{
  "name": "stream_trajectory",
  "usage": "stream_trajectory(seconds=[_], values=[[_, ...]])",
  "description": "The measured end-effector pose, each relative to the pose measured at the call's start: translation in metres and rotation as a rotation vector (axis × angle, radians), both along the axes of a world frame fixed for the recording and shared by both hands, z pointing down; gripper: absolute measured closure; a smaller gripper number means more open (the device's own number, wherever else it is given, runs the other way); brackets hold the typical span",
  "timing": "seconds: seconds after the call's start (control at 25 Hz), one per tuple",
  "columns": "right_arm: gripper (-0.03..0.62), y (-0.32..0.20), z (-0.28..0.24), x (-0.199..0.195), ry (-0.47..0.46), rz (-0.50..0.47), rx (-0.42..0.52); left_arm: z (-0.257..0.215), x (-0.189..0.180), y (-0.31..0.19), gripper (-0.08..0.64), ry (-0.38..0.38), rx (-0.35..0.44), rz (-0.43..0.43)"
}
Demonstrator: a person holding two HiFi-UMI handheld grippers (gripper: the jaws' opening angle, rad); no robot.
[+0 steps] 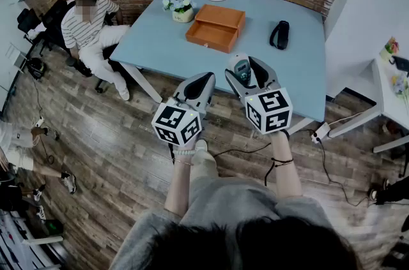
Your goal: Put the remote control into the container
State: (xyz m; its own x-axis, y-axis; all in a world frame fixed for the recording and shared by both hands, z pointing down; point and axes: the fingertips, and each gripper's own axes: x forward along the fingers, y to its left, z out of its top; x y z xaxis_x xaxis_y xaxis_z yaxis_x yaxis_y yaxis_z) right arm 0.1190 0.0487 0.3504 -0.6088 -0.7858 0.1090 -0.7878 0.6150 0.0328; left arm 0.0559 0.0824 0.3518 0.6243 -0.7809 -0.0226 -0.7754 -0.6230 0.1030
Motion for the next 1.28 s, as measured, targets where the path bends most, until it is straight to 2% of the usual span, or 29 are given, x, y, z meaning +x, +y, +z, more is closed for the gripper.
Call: stream_trajectory(seconds=[0.68,1.04,1.28], values=[[0.305,-0.02,0.008,-0.002,-0.008,-0.018,-0.031,0.012,-0.001,-0.019,0.557,0.002,-0.029,-0.002],[0.305,-0.087,0.019,-0.033,0.005,-0.023,-0.067,0.02,-0.028,-0.091,0.557,0.003,-0.06,0.025],[0.305,-0.135,0.024,-0.058,-0.007,0.011,-0.103,0.029,-0.051,-0.139,0.557,-0.008,-0.105,0.081]])
